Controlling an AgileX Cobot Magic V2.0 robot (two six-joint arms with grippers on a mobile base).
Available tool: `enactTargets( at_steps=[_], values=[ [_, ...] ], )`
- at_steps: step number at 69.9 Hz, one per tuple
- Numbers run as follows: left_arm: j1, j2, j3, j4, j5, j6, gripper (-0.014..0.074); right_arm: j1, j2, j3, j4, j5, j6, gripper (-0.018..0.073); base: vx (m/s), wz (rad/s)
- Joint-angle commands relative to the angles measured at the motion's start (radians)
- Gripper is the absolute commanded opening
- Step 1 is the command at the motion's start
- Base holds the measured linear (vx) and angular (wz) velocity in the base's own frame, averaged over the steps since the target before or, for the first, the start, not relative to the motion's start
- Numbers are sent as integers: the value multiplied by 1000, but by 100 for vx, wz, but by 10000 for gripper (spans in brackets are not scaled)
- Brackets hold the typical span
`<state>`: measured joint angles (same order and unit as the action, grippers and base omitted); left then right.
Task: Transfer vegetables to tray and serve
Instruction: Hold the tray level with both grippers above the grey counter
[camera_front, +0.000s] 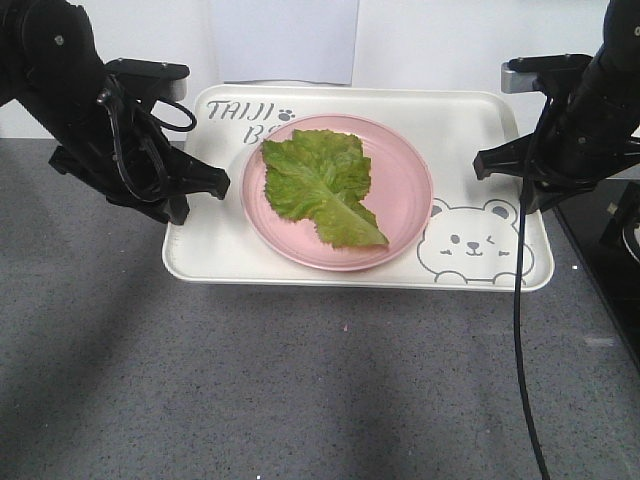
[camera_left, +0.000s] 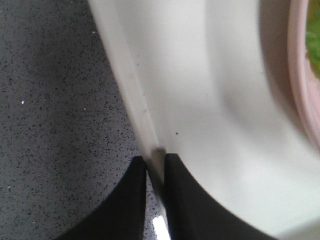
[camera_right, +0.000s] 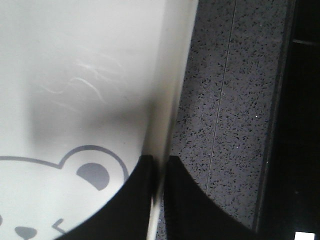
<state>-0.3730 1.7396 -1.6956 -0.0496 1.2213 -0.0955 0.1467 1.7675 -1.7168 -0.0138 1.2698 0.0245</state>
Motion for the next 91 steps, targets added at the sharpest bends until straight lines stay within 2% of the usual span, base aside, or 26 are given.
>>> enactTargets(
  at_steps=[1, 91],
  values=[
    [-16, -60, -38, -80, -78, 23, -6, 10, -52, -32, 60, 13, -25, -6, 2, 0],
    [-16, -60, -38, -80, -78, 23, -6, 10, -52, -32, 60, 13, -25, -6, 0, 0]
  ],
)
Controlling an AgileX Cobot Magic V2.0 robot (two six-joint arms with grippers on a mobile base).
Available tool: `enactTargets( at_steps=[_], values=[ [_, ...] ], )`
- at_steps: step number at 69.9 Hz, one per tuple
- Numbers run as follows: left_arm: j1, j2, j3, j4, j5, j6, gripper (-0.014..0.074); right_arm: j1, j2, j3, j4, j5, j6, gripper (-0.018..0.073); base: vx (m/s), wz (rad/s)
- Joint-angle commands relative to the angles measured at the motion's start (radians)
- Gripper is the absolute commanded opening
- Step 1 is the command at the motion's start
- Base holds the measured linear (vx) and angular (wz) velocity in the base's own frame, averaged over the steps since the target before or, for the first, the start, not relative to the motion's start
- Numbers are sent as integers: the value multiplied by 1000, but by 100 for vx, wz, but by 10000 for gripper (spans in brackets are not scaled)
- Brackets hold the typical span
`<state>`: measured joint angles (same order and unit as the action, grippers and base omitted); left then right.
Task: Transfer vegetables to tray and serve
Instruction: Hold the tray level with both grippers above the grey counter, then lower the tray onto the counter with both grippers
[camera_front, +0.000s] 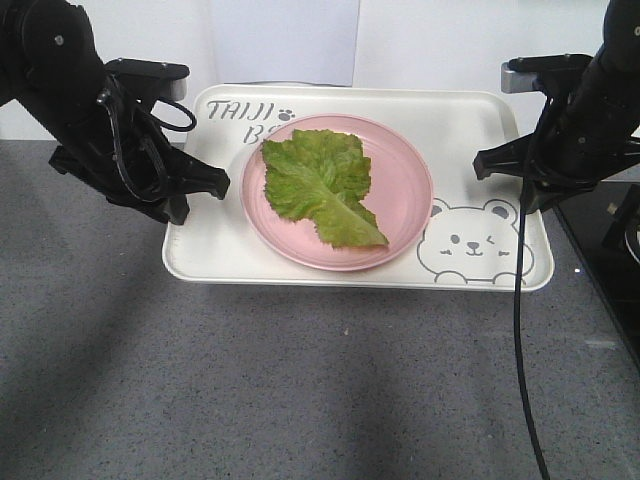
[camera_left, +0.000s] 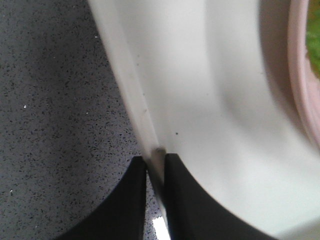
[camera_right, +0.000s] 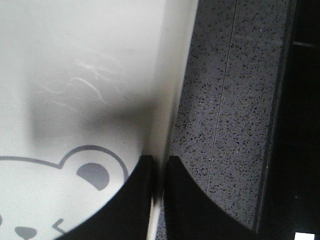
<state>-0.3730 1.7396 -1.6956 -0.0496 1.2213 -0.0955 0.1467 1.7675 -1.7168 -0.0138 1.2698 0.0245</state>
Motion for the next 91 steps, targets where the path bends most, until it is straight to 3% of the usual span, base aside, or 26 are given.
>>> enactTargets(
  at_steps=[1, 79, 91],
  values=[
    [-16, -60, -38, -80, -78, 23, -6, 10, -52, -32, 60, 13, -25, -6, 0, 0],
    [-16, -60, -38, -79, -86, 22, -6, 10, -52, -32, 76, 6, -25, -6, 0, 0],
    [-16, -59, -38, -79, -84, 23, -6, 13, -52, -32, 110, 4, -81, -6, 0, 0]
  ],
)
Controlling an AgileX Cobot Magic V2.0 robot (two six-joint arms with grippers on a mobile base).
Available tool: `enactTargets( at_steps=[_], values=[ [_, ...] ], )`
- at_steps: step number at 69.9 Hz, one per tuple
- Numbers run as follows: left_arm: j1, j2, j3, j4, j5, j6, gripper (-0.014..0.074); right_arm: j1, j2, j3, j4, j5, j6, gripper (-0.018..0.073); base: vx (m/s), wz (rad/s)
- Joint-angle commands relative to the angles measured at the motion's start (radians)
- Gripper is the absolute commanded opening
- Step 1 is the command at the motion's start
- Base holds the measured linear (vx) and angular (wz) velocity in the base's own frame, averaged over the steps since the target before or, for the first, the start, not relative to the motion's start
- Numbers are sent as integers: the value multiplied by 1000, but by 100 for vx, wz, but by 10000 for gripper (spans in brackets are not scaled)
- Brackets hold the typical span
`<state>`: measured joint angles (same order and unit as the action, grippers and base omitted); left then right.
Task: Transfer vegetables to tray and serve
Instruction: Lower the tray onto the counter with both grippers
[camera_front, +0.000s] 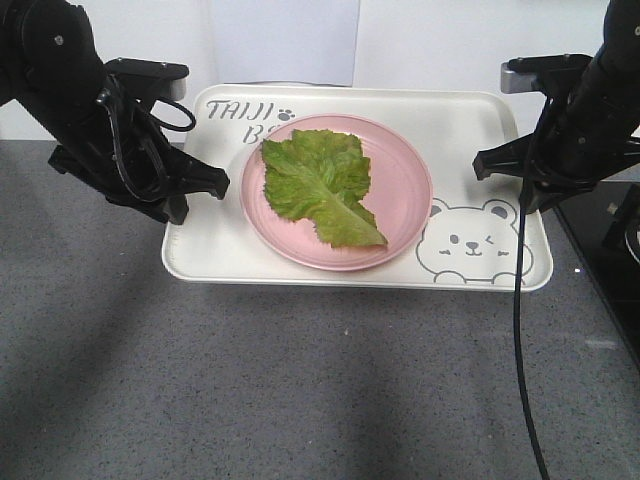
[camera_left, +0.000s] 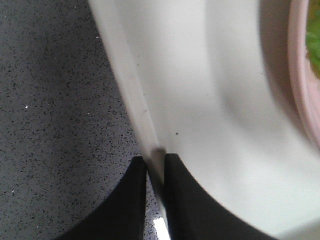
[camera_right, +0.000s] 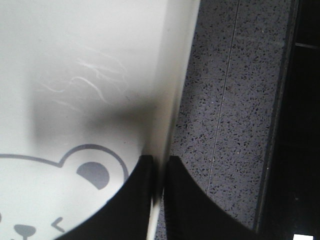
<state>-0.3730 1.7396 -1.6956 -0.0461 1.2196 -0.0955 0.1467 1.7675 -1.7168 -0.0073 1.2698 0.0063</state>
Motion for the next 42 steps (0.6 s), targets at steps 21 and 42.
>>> enactTargets(
  at_steps=[21, 42],
  values=[
    [-16, -26, -31, -46, -38, 24, -6, 13, -51, -32, 193, -25, -115, -6, 0, 0],
    [-16, 18, -30, -13, -42, 24, -6, 13, 31, -32, 234, -24, -140, -6, 0, 0]
  ],
)
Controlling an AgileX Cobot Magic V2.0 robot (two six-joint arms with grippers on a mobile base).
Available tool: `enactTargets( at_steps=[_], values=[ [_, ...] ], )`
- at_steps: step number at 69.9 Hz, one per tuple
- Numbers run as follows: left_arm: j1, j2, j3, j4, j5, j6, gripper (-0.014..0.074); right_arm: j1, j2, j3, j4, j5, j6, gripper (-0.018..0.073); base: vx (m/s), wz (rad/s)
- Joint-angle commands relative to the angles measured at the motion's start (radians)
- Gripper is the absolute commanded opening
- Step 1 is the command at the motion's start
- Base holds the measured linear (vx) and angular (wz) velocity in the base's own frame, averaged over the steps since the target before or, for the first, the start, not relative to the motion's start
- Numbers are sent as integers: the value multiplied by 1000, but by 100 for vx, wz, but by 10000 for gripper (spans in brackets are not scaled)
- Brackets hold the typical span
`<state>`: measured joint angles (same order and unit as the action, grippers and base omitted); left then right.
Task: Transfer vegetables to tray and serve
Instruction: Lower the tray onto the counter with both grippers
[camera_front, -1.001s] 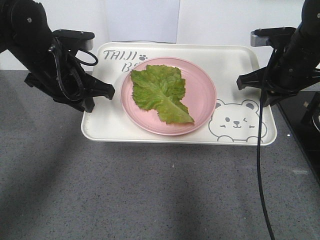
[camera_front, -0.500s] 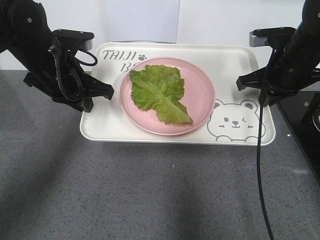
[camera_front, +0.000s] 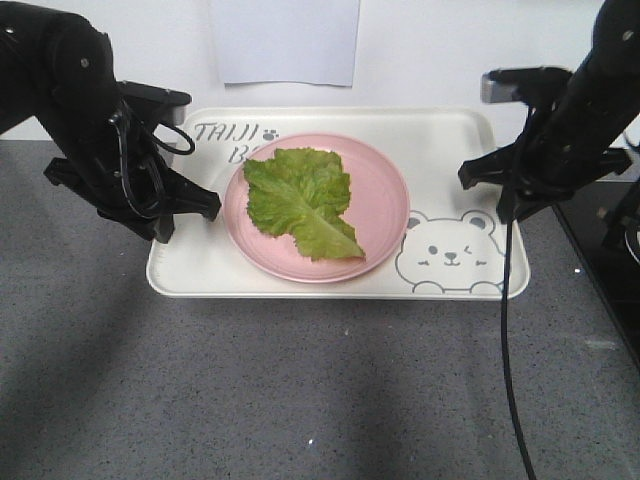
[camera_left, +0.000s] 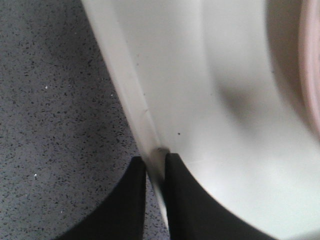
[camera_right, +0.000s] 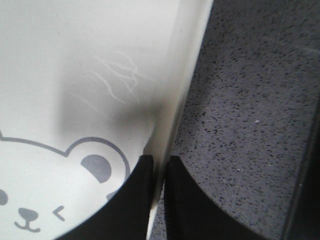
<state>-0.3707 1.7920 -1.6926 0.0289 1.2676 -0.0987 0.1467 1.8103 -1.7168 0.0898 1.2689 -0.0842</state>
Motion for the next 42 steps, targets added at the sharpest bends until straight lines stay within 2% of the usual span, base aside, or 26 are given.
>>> enactTargets(
  at_steps=[1, 42],
  values=[
    [-19, -32, -33, -83, -91, 27, -6, 13, -6, -32, 137, -23, -49, -6, 0, 0],
    [-19, 103, -33, -53, -97, 35, -6, 13, 132, -32, 117, -58, -53, -3, 0, 0]
  ],
)
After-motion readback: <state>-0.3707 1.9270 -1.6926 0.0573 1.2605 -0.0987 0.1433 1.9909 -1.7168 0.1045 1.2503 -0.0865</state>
